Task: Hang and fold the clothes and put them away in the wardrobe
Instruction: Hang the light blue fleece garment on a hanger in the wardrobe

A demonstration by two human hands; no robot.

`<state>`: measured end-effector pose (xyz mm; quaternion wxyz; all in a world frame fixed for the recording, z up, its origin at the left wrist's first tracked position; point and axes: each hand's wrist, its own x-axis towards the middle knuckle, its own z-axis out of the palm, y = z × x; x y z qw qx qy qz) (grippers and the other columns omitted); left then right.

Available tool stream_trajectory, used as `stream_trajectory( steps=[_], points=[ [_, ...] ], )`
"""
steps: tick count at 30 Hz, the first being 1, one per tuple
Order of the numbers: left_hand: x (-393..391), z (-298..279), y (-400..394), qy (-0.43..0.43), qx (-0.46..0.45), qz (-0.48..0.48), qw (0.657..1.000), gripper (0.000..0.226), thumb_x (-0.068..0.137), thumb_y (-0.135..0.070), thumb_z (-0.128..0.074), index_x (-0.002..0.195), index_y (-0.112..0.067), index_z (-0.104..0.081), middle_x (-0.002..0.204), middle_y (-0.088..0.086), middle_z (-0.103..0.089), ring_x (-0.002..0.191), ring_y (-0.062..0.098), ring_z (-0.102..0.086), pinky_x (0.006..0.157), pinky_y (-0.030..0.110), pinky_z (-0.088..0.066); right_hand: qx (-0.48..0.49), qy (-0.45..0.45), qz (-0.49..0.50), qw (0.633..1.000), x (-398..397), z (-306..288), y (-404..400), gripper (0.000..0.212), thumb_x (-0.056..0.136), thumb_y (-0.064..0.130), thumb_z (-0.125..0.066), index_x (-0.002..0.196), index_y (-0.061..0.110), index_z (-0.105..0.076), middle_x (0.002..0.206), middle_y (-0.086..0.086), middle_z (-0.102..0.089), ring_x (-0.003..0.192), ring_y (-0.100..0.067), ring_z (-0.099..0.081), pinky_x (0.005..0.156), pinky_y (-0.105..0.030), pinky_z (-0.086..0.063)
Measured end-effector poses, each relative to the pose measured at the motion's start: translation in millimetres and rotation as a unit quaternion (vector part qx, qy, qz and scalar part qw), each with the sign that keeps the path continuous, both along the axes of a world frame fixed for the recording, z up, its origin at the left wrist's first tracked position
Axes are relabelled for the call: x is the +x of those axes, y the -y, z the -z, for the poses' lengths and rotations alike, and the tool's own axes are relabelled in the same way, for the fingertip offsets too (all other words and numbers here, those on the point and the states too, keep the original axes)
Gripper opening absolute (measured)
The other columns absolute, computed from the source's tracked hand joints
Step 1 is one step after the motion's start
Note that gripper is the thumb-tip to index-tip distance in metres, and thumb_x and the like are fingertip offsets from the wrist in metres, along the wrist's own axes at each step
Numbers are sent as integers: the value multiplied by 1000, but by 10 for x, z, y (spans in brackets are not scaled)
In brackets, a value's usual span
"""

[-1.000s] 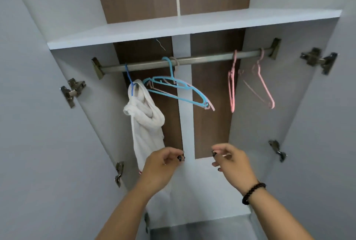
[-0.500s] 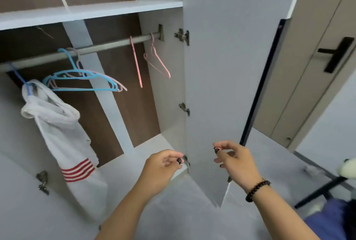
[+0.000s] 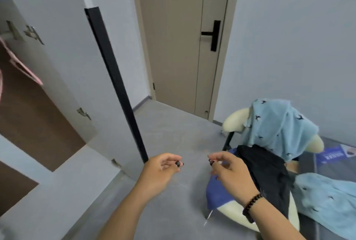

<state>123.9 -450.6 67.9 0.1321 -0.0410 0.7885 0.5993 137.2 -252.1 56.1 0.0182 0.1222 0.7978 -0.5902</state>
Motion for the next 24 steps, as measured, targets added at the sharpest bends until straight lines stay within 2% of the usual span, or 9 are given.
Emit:
stream_trajectory(
  steps=[3, 8, 10, 15, 18, 21, 24],
  points=[
    [-106, 174, -629, 19, 4, 38, 999, 25, 86, 4, -59, 91, -17, -70, 86, -1, -76, 80, 8, -71, 65, 8, -47, 27, 17, 33, 999, 105, 141, -651, 20, 88, 5, -58, 91, 21, -68, 89, 4, -67, 75, -23, -66, 64, -24, -52],
    [-279, 323, -1474, 47, 1, 114, 992, 30, 88, 5, -53, 89, -21, -69, 84, -2, -76, 81, 9, -71, 65, 9, -45, 31, 45, 91, 994, 292, 277, -1448, 21, 87, 5, -57, 92, 22, -69, 84, 5, -67, 78, -11, -66, 61, -15, -47],
    [-366, 349, -1782, 54, -7, 146, 988, 31, 88, 4, -52, 90, -21, -69, 86, -1, -76, 82, 9, -71, 65, 9, -46, 24, 58, 118, 991, 341, 342, -1711, 20, 88, 6, -58, 91, 23, -68, 84, 4, -68, 80, -13, -67, 61, -16, -46],
    [-613, 460, -2413, 74, -18, 220, 972, 28, 87, 3, -57, 93, -21, -71, 87, -1, -75, 86, 11, -71, 72, 13, -48, -12, 86, 202, 975, 422, 462, -2183, 18, 88, 0, -56, 90, 14, -67, 88, -6, -65, 76, -21, -66, 51, -11, -45],
    [-795, 547, -2744, 85, -28, 262, 961, 27, 87, 2, -58, 94, -21, -72, 84, -3, -75, 84, 7, -71, 72, 14, -48, -21, 110, 240, 964, 399, 543, -2400, 20, 88, 1, -55, 89, 16, -67, 89, -6, -67, 67, -15, -67, 51, -13, -45],
    [-1032, 670, -3058, 98, -35, 298, 949, 26, 88, 1, -58, 94, -21, -71, 85, -3, -75, 82, 6, -71, 69, 12, -48, -17, 129, 275, 952, 301, 622, -2615, 19, 88, 3, -54, 92, 16, -68, 89, -4, -67, 70, -14, -68, 53, -11, -44],
    [-1301, 775, -3362, 103, -49, 341, 933, 27, 88, 0, -57, 94, -23, -71, 87, -4, -75, 84, 7, -71, 72, 15, -50, -19, 144, 312, 939, 156, 682, -2820, 17, 89, 6, -55, 92, 18, -67, 90, 0, -67, 65, -7, -67, 57, -14, -46]
  ],
)
